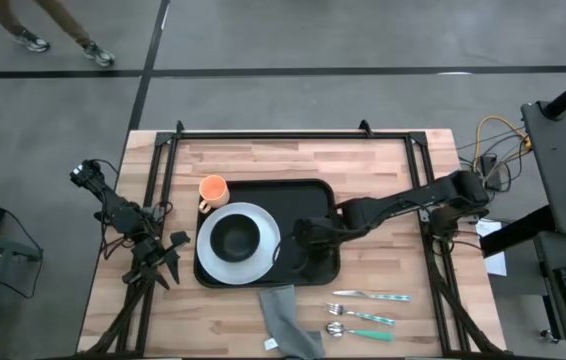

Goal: Set up tray
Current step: Put the gray napkin on the black tray to the right of the white plate

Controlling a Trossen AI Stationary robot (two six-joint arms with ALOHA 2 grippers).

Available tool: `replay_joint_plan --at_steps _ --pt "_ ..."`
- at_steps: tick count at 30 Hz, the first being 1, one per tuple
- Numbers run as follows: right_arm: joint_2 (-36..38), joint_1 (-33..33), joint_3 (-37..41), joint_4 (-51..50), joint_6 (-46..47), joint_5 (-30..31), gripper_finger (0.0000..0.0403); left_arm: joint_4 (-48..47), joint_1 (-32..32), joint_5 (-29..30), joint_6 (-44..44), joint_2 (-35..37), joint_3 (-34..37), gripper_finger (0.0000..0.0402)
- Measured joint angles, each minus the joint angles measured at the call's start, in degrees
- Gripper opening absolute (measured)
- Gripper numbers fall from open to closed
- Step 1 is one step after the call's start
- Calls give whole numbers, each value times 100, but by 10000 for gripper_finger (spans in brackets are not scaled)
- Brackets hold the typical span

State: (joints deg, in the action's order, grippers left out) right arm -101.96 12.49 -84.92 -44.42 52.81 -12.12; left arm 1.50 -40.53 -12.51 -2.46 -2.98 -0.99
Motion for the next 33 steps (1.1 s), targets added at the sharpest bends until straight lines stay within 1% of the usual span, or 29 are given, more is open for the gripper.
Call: replay_joint_plan --at_steps 2,7,10,17,20,23,29,33 --pt "-56 28 -7 -184 76 -11 83 0 0 0 0 0 0 101" --pt "-65 166 -2 -121 244 -39 84 -1 2 0 0 0 0 101" --pt "-62 286 26 -289 847 175 84 0 2 0 0 0 0 101" --pt "-43 750 85 -412 1480 452 100 0 2 0 0 0 0 101" --pt "-43 928 87 -222 1703 699 115 0 2 0 0 0 0 101" --pt "-43 1039 94 -36 1867 775 134 0 2 0 0 0 0 101" --pt "-78 1134 118 508 2074 934 189 0 2 0 0 0 0 101" --pt "-323 1166 124 750 2202 935 226 0 2 0 0 0 0 101"
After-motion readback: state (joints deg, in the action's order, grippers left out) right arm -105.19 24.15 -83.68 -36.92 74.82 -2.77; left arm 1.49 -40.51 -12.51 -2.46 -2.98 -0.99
